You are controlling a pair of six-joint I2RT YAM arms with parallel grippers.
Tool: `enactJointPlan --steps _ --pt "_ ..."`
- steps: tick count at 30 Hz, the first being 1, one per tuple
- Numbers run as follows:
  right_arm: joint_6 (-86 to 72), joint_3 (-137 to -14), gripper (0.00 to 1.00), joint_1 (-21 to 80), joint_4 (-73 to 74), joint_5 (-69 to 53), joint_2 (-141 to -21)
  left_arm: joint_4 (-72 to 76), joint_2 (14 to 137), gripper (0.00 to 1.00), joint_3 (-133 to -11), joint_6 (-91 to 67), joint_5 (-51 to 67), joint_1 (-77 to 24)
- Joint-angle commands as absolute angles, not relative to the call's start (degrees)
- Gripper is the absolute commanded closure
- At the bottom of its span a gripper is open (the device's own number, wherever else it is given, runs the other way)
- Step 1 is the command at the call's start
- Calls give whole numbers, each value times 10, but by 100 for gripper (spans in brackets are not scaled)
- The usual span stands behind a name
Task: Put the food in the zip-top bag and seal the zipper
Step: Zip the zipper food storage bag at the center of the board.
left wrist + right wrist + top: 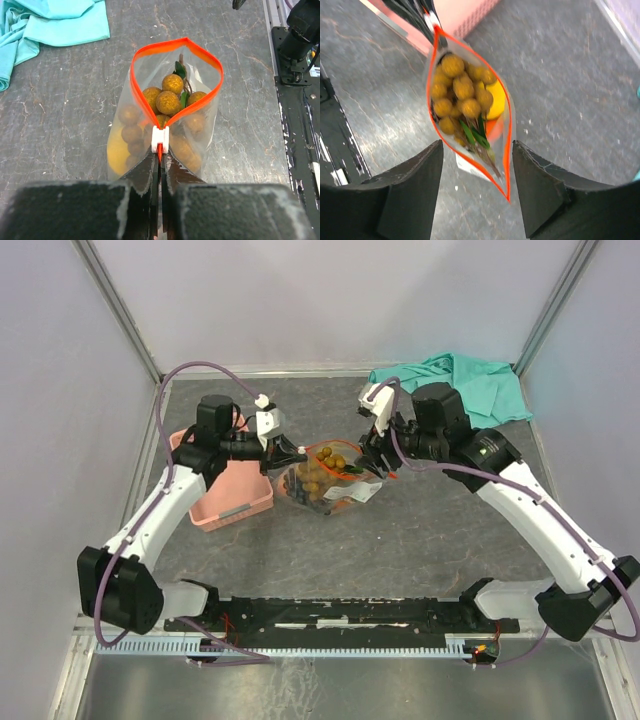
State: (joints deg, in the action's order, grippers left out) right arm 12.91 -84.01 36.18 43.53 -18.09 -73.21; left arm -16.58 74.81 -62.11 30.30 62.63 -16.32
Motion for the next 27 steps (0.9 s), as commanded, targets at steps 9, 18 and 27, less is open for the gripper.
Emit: enactJointPlan --steps 9,18,27 --pt "180 -837 35 448 188 -283 -807 -163 691 97 -632 303 617 -177" --pt "203 -875 45 460 171 -287 -879 -164 678 97 -620 302 617 -179" --pt "230 -883 53 460 208 -306 -869 -175 673 97 -609 312 613 -181"
